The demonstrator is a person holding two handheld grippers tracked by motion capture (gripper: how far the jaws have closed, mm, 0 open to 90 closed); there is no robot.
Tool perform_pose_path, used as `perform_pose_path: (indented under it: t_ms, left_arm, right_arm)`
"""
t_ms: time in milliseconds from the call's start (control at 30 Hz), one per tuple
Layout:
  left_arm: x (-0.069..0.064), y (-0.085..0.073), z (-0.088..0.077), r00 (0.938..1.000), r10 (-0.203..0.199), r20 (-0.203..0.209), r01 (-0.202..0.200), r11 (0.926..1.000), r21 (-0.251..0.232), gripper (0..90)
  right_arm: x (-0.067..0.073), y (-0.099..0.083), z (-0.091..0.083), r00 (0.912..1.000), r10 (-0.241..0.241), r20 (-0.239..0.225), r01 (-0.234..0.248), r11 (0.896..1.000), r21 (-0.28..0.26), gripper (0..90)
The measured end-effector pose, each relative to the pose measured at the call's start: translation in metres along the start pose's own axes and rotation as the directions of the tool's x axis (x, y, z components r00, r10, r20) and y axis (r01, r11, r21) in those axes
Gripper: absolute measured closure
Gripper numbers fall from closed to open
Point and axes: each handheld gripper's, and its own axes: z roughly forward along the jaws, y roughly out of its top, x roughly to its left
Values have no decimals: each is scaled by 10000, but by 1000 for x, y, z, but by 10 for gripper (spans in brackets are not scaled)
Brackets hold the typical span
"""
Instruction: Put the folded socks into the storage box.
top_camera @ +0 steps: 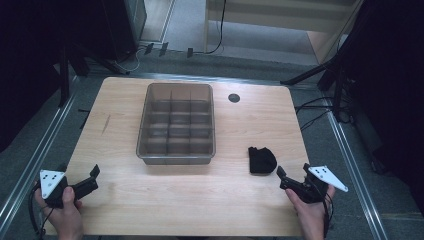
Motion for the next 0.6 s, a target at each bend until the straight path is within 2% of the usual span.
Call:
perform_pose_path:
  t_ms: [100,233,400,500,600]
  left_arm:
    - [0,0,0,10000,-59,-35,59,10000,-16,0]
    - [1,0,0,10000,-50,-28,50,10000,49,0]
    - [0,0,1,10000,-43,22,43,10000,81,0]
    - [1,0,1,10000,-53,51,52,9999,87,0]
    - [1,0,1,9999,-74,69,73,9999,106,0]
  right_arm:
    - [4,13,6,9999,-37,-124,44,9981,609,48]
    - [12,30,16,9994,-294,-181,316,9901,1370,71]
    - [18,48,35,9998,-122,124,84,9619,2731,123]
    - [20,57,48,9995,63,298,-169,9276,3731,130]
    - [22,65,61,9986,154,509,-376,8822,4694,134]
